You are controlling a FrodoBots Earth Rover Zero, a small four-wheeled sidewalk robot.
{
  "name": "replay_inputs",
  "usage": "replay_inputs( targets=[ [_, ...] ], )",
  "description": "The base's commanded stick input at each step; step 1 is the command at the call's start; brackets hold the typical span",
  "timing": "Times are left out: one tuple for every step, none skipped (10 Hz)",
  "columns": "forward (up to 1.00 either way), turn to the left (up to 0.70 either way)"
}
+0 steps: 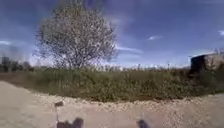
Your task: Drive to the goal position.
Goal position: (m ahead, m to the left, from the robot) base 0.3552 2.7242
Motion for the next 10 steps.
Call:
replay_inputs(
  targets=[
    [0.00,1.00],
    [0.00,1.00],
    [0.00,1.00],
    [0.00,1.00],
    [0.00,1.00],
    [0.00,1.00],
    [0.00,1.00],
    [0.00,1.00],
    [0.00,1.00],
    [0.00,1.00]
  ],
)
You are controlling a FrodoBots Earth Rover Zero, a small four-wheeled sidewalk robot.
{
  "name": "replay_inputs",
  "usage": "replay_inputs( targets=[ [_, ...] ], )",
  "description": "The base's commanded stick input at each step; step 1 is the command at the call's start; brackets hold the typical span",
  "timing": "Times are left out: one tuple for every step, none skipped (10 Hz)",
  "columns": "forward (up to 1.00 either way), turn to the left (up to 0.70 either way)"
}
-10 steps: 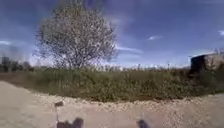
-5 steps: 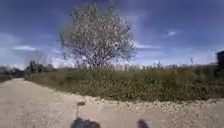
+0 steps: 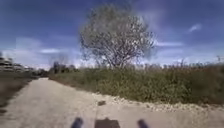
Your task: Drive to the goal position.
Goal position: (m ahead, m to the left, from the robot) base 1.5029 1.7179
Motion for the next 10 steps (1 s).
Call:
replay_inputs(
  targets=[
    [0.00,1.00],
    [0.00,1.00],
    [0.00,1.00],
    [0.00,1.00],
    [0.00,1.00],
    [0.00,1.00],
    [0.00,1.00],
    [0.00,0.46],
    [0.00,0.00],
    [0.00,0.00]
  ],
)
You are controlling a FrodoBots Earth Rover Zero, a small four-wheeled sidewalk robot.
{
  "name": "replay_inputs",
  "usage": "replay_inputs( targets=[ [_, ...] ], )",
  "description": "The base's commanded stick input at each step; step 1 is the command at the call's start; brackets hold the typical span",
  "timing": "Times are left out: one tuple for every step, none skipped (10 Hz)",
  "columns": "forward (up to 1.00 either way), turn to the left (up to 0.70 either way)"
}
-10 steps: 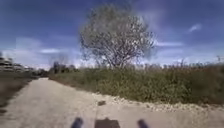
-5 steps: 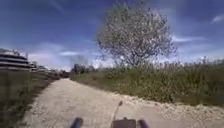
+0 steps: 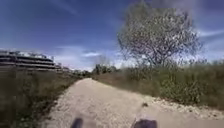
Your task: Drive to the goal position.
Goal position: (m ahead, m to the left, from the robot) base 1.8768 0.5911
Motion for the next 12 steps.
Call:
replay_inputs(
  targets=[
    [0.00,0.00],
    [0.00,0.00],
    [0.00,0.00],
    [0.00,0.00],
    [0.00,0.00],
    [0.00,0.00],
    [0.00,0.00],
    [1.00,0.00],
    [1.00,0.00],
    [1.00,0.00],
    [1.00,0.00],
    [1.00,0.00]
  ],
)
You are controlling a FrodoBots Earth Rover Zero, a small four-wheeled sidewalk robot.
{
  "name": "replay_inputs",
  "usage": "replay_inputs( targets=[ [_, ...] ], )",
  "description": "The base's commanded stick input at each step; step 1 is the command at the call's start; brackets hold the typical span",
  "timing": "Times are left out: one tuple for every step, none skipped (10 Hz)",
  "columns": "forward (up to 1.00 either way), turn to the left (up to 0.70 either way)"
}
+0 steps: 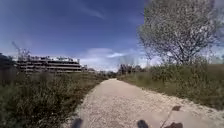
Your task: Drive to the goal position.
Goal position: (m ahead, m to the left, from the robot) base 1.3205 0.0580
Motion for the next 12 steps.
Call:
replay_inputs(
  targets=[
    [1.00,0.00],
    [1.00,0.00],
    [1.00,0.00],
    [1.00,0.00],
    [1.00,0.00],
    [1.00,0.00],
    [1.00,0.00],
    [1.00,0.00],
    [1.00,0.00],
    [1.00,0.00],
    [1.00,0.00],
    [1.00,0.00]
  ],
)
